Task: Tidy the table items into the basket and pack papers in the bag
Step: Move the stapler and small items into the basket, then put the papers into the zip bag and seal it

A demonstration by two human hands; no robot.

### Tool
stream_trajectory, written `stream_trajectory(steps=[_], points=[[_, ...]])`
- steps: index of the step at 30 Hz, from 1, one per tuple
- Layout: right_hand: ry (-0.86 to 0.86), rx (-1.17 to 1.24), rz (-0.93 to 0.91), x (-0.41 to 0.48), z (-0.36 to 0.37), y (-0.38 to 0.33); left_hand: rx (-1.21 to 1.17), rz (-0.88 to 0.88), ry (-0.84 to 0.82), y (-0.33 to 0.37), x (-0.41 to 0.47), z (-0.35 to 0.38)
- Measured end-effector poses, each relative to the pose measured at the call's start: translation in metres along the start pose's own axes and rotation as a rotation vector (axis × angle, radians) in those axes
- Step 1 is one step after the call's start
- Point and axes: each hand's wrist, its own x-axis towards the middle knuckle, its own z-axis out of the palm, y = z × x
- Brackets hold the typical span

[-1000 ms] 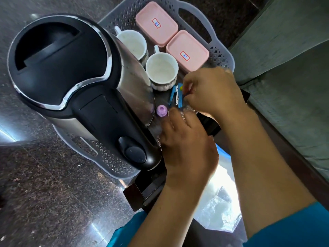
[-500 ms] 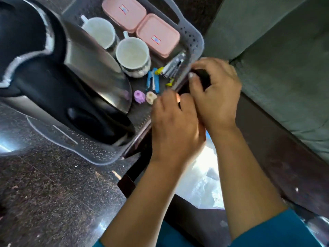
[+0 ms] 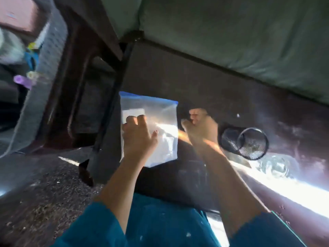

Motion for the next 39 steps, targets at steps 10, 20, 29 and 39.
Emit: stream_trajectory(steps=[10,20,29,39], points=[[-0.296,0.294,0.130,-0.006,0.027,0.011,-0.182,0.043,0.003,0.041,-0.003,0.012],[-0.118,0.225,-0.285,-0.063,-0.066,0.001,-0.686,0.016,0.162,0.086,-0.041,-0.078],[-0.053,0.253,-0.355,-0.127,-0.195,-0.013,-0.762,0.201,0.005,0.178,-0.102,-0.184],[0.233,0.313,-0.539,-0.175,-0.310,-0.059,-0.181,0.733,0.094,0.251,-0.163,-0.236]])
